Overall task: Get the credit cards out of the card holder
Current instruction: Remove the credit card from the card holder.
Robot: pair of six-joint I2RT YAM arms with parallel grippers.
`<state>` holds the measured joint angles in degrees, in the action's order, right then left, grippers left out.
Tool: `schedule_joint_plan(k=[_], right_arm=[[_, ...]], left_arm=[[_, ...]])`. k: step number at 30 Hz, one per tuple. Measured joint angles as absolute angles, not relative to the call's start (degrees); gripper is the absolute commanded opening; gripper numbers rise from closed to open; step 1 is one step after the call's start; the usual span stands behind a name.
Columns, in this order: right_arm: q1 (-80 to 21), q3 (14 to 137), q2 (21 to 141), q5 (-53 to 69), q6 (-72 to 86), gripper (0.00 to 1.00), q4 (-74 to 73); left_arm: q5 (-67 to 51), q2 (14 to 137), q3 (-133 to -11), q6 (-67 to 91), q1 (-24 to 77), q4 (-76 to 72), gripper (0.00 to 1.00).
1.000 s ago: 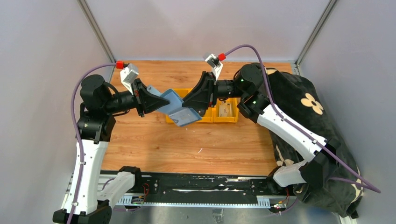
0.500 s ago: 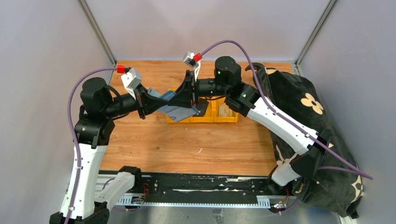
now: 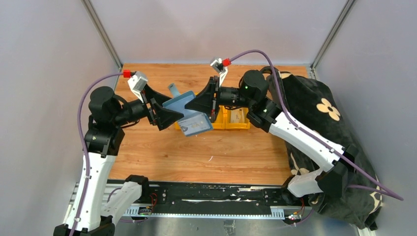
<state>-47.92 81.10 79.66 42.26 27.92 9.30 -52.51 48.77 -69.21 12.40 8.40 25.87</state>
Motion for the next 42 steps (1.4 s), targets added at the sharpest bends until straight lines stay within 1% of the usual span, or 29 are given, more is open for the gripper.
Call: schedule_joint_plan(k=[2, 3, 4, 6, 7, 9, 11, 12, 15, 16, 17, 18, 19, 20, 21, 22, 24, 26, 29, 31, 33, 34, 36, 38, 42], right_arm=[[-47.05, 75.88, 78.41, 40.97, 33.52, 0.00, 17.17], [-46.78, 74.13, 78.24, 40.29, 35.79, 0.00, 20.36], [-46.54, 72.07, 78.17, 39.22, 38.44, 0.00, 24.36], [-46.44, 68.34, 77.82, 36.75, 42.15, 0.00, 29.98], [-46.44, 66.26, 77.43, 35.27, 43.79, 0.00, 32.29], [-46.44, 62.63, 76.18, 32.40, 46.63, 0.00, 36.51], [-46.44, 61.67, 75.59, 31.44, 47.55, 0.00, 38.11], [-46.46, 60.64, 74.85, 30.70, 48.75, 0.00, 40.03], [-46.50, 59.51, 73.65, 29.65, 50.00, 0.00, 42.44], [-46.50, 59.31, 73.32, 29.19, 50.26, 0.00, 42.96], [-46.50, 59.29, 73.23, 28.88, 50.48, 0.01, 43.42], [-46.50, 59.29, 73.23, 28.88, 50.72, 0.08, 43.75], [-46.50, 59.29, 73.25, 29.04, 50.98, 0.19, 43.72], [-46.48, 59.42, 73.47, 29.63, 51.18, 0.31, 43.64], [-46.41, 60.25, 73.97, 30.89, 50.96, 0.40, 43.00], [-46.26, 61.87, 74.74, 32.25, 50.68, 0.46, 41.56], [-46.00, 66.83, 76.62, 36.53, 47.99, 0.49, 36.88], [-45.95, 73.21, 78.15, 40.88, 42.57, 0.48, 28.75], [-45.95, 81.93, 79.57, 46.15, 31.59, 0.45, 14.26], [-45.95, 86.00, 80.55, 48.60, 25.34, 0.43, 5.93], [-45.98, 89.54, 82.11, 50.13, 19.94, 0.38, -1.43], [-45.98, 91.09, 83.05, 50.72, 17.06, 0.32, -5.21], [-46.00, 93.19, 84.88, 51.35, 11.97, 0.25, -11.77], [-46.15, 94.54, 86.54, 51.46, 8.29, 0.21, -16.78], [-47.13, 97.25, 89.17, 51.44, 2.26, 0.23, -25.43]], left_arm=[[-53.93, 46.96, -64.97, 19.03, 8.71, 20.78, 0.86], [-54.50, 46.33, -62.87, 23.07, 8.78, 17.54, 0.81], [-55.16, 45.95, -61.12, 27.18, 8.78, 14.13, 0.72], [-56.16, 45.89, -59.18, 34.72, 8.78, 8.01, 0.61], [-56.51, 46.06, -58.74, 38.11, 8.78, 5.39, 0.51], [-56.75, 46.65, -58.26, 42.89, 8.75, 1.83, 0.34], [-56.71, 46.81, -58.11, 45.52, 8.75, -0.05, 0.20], [-56.64, 46.78, -58.15, 46.00, 8.75, -0.78, 0.18], [-56.18, 46.65, -58.61, 45.41, 8.75, 0.36, 0.17], [-56.07, 46.57, -58.74, 44.71, 8.75, 1.08, 0.14], [-55.90, 46.35, -58.72, 44.03, 8.75, 1.98, 0.09], [-55.72, 46.17, -58.72, 43.70, 8.75, 2.46, 0.04], [-55.64, 45.93, -58.70, 43.33, 8.75, 2.81, 0.00], [-55.57, 45.54, -58.70, 42.39, 8.78, 3.29, 0.00], [-55.53, 45.36, -58.72, 42.11, 8.78, 3.66, 0.00], [-55.59, 45.30, -59.09, 40.66, 8.78, 5.08, 0.00], [-56.31, 45.84, -60.86, 36.88, 8.80, 9.04, 0.00], [-57.47, 47.24, -64.29, 30.89, 8.82, 14.79, 0.00], [-59.51, 50.17, -69.93, 19.18, 8.82, 25.76, 0.00], [-60.49, 51.75, -72.07, 13.32, 8.84, 31.31, 0.00], [-61.08, 52.97, -73.01, 9.04, 8.99, 35.55, 0.00], [-61.10, 53.67, -73.19, 6.94, 9.28, 37.56, 0.00], [-60.97, 54.81, -73.19, 3.84, 10.28, 40.88, 0.00], [-60.80, 55.57, -73.19, 2.00, 11.35, 42.96, 0.00], [-60.12, 56.16, -73.30, -0.30, 12.95, 45.58, 0.00]])
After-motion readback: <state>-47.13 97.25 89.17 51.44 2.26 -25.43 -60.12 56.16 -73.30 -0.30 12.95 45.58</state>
